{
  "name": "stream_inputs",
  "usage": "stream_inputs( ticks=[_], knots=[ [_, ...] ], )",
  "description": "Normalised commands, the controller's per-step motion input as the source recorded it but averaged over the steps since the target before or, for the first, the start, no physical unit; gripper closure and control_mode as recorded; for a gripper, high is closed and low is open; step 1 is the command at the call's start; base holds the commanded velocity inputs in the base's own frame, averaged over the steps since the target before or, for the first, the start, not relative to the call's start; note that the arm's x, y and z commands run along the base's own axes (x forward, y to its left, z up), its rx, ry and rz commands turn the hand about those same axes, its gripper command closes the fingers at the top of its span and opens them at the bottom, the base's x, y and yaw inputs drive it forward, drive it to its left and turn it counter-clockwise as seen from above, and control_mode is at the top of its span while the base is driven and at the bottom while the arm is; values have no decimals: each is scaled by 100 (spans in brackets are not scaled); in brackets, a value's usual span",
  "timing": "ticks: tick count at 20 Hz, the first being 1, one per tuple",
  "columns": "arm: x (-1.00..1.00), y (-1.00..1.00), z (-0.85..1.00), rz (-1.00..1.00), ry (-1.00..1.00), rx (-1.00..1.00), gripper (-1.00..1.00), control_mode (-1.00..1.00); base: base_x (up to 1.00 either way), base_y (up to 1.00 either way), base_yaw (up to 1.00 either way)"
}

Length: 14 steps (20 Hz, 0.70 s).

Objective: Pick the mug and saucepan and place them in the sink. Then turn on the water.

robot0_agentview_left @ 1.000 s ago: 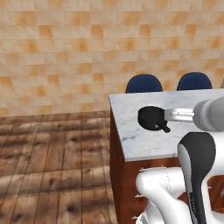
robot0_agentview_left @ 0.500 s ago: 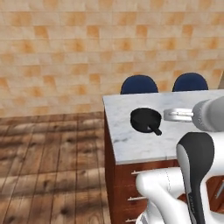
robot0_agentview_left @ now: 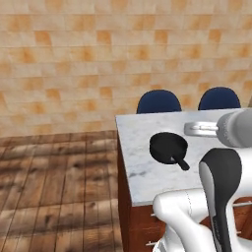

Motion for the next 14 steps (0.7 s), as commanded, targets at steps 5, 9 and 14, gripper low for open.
stream_inputs(
  ticks=[5, 9, 14],
  knots=[
    [0, 0, 0, 0, 0, 0, -100, 100, 26, -9, -1],
    [0, 0, 0, 0, 0, 0, -100, 100, 13, -14, -3],
    [0, 0, 0, 0, 0, 0, -100, 100, 0, -4, -3]
  ],
)
